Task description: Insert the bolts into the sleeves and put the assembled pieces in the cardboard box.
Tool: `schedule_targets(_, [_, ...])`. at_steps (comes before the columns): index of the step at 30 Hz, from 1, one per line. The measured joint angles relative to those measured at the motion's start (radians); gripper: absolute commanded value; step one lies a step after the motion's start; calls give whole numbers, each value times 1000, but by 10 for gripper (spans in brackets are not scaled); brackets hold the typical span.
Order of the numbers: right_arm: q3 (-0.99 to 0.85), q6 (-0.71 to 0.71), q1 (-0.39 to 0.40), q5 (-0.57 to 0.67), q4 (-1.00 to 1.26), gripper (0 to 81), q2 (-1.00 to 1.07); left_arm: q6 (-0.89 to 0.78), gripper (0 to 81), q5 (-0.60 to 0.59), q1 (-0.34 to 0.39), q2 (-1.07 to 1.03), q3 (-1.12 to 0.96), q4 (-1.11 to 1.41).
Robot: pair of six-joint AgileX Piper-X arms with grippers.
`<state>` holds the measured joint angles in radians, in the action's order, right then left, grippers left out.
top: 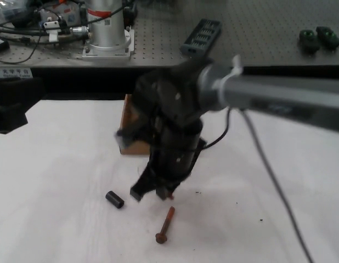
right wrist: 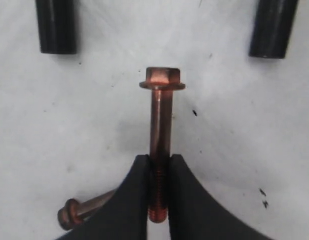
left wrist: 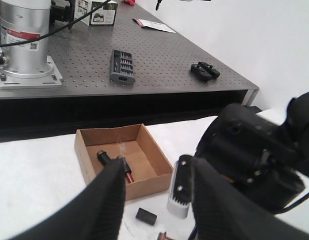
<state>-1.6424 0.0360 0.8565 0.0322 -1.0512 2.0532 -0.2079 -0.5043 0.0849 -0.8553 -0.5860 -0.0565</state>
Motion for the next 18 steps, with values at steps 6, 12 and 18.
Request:
schedule_targets(6, [128, -139, 9, 0, 106, 43, -157, -3, 312, 0, 0, 0, 0, -6])
schedule_targets(12, [392, -428, 109, 54, 359, 43, -279, -127, 312, 55, 0, 0, 0, -62])
schedule_targets(18, [474, -557, 196, 81, 496, 43, -279, -253, 312, 89, 19, 0, 0, -170])
